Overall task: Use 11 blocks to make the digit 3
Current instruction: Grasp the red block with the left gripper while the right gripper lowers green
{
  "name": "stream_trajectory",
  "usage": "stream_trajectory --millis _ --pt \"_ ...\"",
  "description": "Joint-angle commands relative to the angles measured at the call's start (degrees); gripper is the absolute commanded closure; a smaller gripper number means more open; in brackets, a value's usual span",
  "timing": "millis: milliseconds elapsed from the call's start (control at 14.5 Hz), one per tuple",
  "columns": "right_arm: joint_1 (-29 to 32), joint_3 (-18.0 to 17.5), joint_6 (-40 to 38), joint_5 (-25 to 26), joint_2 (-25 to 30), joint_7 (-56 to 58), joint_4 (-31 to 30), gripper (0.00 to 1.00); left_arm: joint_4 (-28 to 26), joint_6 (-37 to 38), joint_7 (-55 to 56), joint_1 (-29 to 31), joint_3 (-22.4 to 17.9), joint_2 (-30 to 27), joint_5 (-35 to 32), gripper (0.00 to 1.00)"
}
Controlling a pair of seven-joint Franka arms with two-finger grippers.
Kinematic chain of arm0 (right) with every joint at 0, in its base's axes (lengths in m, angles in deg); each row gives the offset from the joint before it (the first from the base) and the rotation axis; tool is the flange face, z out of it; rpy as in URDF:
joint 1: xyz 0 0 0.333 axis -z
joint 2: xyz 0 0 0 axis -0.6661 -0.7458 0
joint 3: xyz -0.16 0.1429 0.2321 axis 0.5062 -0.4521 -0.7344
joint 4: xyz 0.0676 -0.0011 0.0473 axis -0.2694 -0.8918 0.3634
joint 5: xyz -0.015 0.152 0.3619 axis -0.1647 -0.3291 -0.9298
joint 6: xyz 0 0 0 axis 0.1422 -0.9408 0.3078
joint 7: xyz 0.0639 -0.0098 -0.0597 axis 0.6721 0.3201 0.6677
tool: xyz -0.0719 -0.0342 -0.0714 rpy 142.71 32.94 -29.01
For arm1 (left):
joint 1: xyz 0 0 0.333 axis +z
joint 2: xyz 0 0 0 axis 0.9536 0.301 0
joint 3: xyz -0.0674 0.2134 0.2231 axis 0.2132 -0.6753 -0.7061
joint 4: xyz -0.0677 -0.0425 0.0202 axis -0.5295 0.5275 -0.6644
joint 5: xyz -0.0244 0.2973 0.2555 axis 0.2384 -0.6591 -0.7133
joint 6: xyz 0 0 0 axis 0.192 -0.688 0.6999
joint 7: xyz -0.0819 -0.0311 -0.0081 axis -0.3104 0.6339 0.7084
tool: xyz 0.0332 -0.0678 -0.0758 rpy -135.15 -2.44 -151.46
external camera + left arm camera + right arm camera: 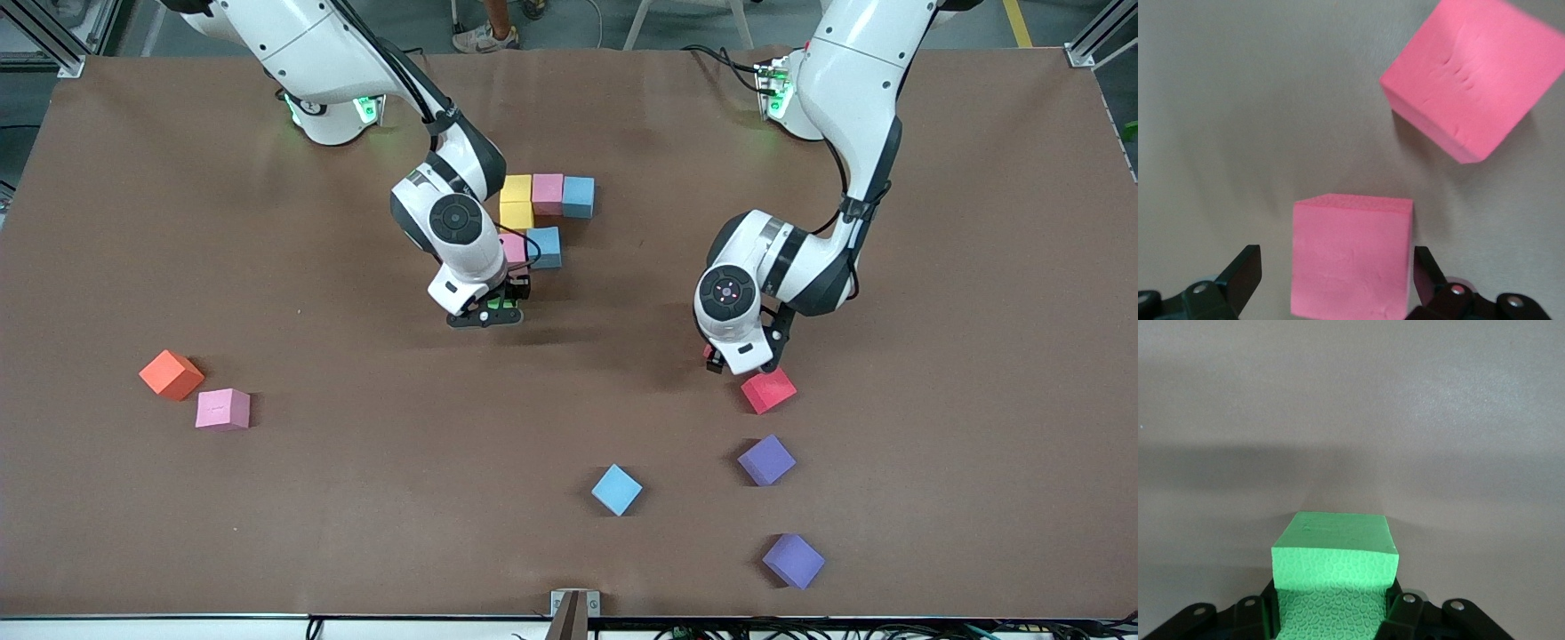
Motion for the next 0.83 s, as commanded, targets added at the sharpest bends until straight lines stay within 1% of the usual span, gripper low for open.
stream_trajectory --millis 0,207,275,344,413,482,551,620,757 --pt "-1.4 0.0 0.6 -4.1 1.7 -0.7 -2.8 0.51 -5.0 -3.5 -0.5 0.0 0.1 -2.8 -1.3 0.00" --pt "-2.2 0.0 0.6 -4.5 1.7 -0.6 -2.8 0.51 -5.2 -4.2 0.0 0.0 0.1 -2.7 -1.2 0.01" --pt "-2.2 0.0 0.3 -4.5 1.7 -0.6 -2.9 0.51 -5.1 -4.1 0.5 0.0 0.1 -2.8 -1.2 0.18" --pt "-2.2 0.0 0.0 -4.5 1.7 -0.4 -3.0 0.51 -5.0 -4.1 0.5 0.1 0.1 -2.8 -1.2 0.48" --pt "-2.1 0.0 0.4 -4.5 1.7 -0.3 -3.8 0.51 -4.8 -4.1 0.5 0.0 0.1 -2.8 -1.2 0.62" --pt "-2.1 0.0 0.4 -4.4 1.7 0.0 -4.1 0.51 -4.5 -4.1 0.6 0.0 0.2 -2.8 -1.2 0.71" --pt "-2.1 0.0 0.3 -4.3 1.7 0.1 -4.4 0.51 -4.4 -4.1 1.0 -0.1 0.2 -3.2 -1.0 0.77" --pt "-2.1 0.0 0.2 -4.3 1.8 0.1 -4.4 0.51 -4.2 -3.8 2.2 -0.3 0.3 -3.7 -0.5 0.79" --pt "-2.2 0.0 0.0 -4.3 1.8 0.1 -4.4 0.51 -1.5 -2.6 8.6 -1.1 0.5 -3.9 -0.3 0.80"
